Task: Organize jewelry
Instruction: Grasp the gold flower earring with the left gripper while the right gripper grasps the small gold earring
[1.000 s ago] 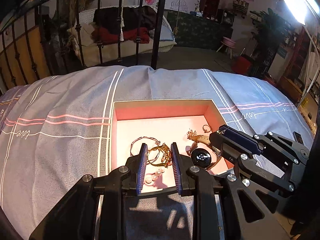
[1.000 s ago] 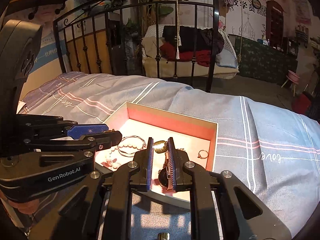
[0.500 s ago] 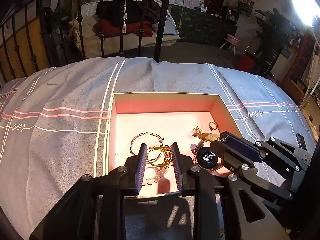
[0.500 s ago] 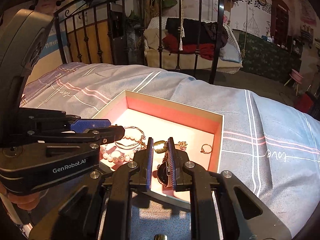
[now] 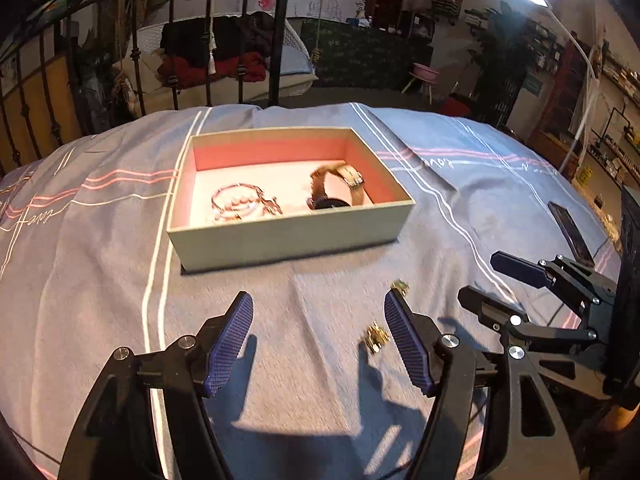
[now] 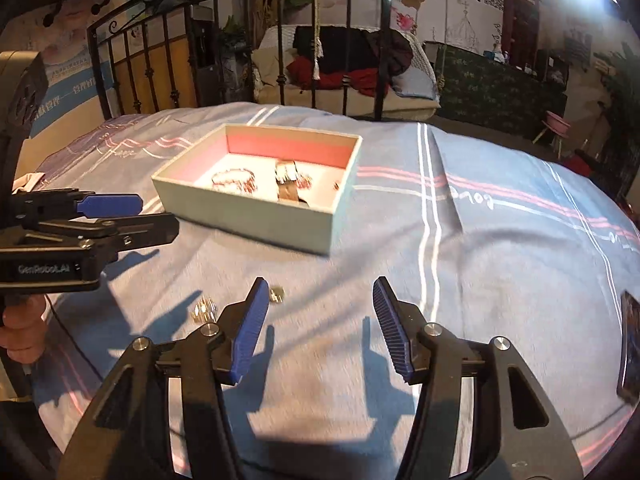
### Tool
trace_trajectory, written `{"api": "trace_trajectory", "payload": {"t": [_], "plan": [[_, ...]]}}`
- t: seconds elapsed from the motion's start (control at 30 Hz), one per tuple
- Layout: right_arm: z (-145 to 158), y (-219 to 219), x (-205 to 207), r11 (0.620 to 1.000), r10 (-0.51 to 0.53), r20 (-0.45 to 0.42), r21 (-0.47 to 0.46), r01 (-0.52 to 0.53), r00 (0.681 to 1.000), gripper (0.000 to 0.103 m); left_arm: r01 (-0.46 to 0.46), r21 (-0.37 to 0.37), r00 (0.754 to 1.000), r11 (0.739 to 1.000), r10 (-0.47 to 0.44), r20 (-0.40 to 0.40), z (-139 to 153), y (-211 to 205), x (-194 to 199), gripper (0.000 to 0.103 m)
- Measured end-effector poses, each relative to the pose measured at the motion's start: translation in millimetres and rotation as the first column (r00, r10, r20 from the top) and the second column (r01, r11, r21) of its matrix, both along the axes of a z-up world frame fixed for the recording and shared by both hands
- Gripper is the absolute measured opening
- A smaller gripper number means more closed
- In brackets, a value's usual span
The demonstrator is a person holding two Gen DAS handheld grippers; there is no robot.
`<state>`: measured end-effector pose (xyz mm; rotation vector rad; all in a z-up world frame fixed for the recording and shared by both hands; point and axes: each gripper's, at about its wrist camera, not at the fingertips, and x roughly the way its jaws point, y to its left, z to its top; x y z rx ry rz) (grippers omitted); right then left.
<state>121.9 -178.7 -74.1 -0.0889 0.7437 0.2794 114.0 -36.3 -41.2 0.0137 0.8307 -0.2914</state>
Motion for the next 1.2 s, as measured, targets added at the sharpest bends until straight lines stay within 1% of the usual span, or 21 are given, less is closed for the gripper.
{"api": "trace_trajectory", "payload": {"t": [0.1, 0.23, 0.3, 0.33, 0.47, 0.53, 0.6, 0.63, 0.73, 0.77, 0.83, 0.87, 0.93, 0.97, 1.0, 1.03, 1.13, 1.2], "plan": [[-12.2, -11.4, -12.9, 1.0, -0.014, -0.037, 0.013, 0.014, 0.999, 0.055, 0.034, 0.01, 0.999, 0.999, -0.034, -0.036, -14.1, -14.2, -9.2, 0.067], [-13.6, -13.7, -17.3, 1.0, -0.022, -0.035, 0.015, 0.022, 0.999, 0.055, 0.025, 0.049, 0.998, 0.998, -0.023, -0.056, -23.2, -24.0, -2.6, 0.067], [-12.5, -11.8, -15.2, 1.0, -0.009, -0.032, 0.011, 0.01, 0.999, 0.055, -0.001, 0.094, 0.998, 0.996, 0.007, -0.067, -28.2, -24.5, 5.2, 0.066], [-12.1, -8.2, -13.3, 1.0, 0.0, -0.03, 0.007, 0.0, 1.0, 0.055, -0.015, 0.101, 0.998, 0.995, 0.021, -0.067, -29.7, -21.5, 8.9, 0.066], [-10.2, 16.4, 2.3, 0.997, 0.069, -0.033, -0.025, -0.07, 0.997, 0.055, -0.119, 0.092, 0.989, 0.989, 0.126, -0.074, -32.1, 6.5, 23.7, 0.066], [-12.1, 30.4, 14.0, 0.992, 0.119, -0.062, -0.027, -0.121, 0.991, 0.054, -0.155, 0.075, 0.984, 0.985, 0.16, -0.076, -32.1, 21.7, 28.2, 0.066], [-14.7, 42.8, 24.7, 0.987, 0.155, -0.096, -0.038, -0.159, 0.983, 0.045, -0.172, 0.049, 0.981, 0.984, 0.176, -0.079, -30.1, 32.0, 28.3, 0.066], [-16.0, 47.8, 29.8, 0.984, 0.17, -0.116, -0.037, -0.175, 0.979, 0.039, -0.166, 0.036, 0.983, 0.986, 0.168, -0.077, -29.0, 34.2, 27.3, 0.066], [-18.9, 53.2, 40.9, 0.984, 0.171, -0.147, -0.017, -0.175, 0.974, 0.03, -0.146, 0.019, 0.987, 0.989, 0.147, -0.066, -28.0, 33.7, 23.8, 0.066], [-20.2, 52.8, 42.6, 0.985, 0.169, -0.153, -0.009, -0.172, 0.974, 0.029, -0.134, 0.019, 0.989, 0.991, 0.135, -0.063, -27.7, 31.9, 23.2, 0.066], [-21.9, 50.0, 43.3, 0.985, 0.17, -0.156, 0.014, -0.169, 0.973, 0.029, -0.112, 0.032, 0.992, 0.993, 0.114, -0.058, -27.8, 25.8, 22.7, 0.066], [-21.9, 48.6, 43.6, 0.986, 0.165, -0.158, 0.022, -0.164, 0.974, 0.026, -0.104, 0.044, 0.993, 0.994, 0.106, -0.059, -28.9, 21.9, 23.4, 0.066], [-22.0, 47.9, 44.1, 0.987, 0.159, -0.157, 0.022, -0.158, 0.975, 0.023, -0.093, 0.082, 0.993, 0.992, 0.098, -0.067, -32.9, 14.0, 25.1, 0.066], [-22.2, 48.6, 44.5, 0.987, 0.158, -0.157, 0.019, -0.157, 0.975, 0.023, -0.085, 0.096, 0.993, 0.992, 0.092, -0.07, -34.2, 11.2, 25.5, 0.063], [-22.6, 48.4, 44.6, 0.987, 0.157, -0.16, 0.017, -0.157, 0.975, 0.022, -0.073, 0.102, 0.994, 0.992, 0.081, -0.074, -35.0, 9.2, 25.9, 0.057], [-22.8, 48.6, 45.3, 0.988, 0.155, -0.162, 0.018, -0.154, 0.975, 0.022, -0.063, 0.101, 0.994, 0.993, 0.071, -0.078, -35.4, 8.0, 26.4, 0.054], [-23.4, 47.4, 49.8, 0.99, 0.142, -0.173, 0.036, -0.137, 0.975, 0.021, -0.06, 0.099, 0.994, 0.993, 0.069, -0.089, -36.5, 7.6, 29.0, 0.052], [-23.7, 48.9, 51.5, 0.99, 0.144, -0.176, 0.032, -0.14, 0.974, 0.021, -0.056, 0.094, 0.994, 0.994, 0.065, -0.091, -37.4, 8.4, 29.2, 0.046]]}}
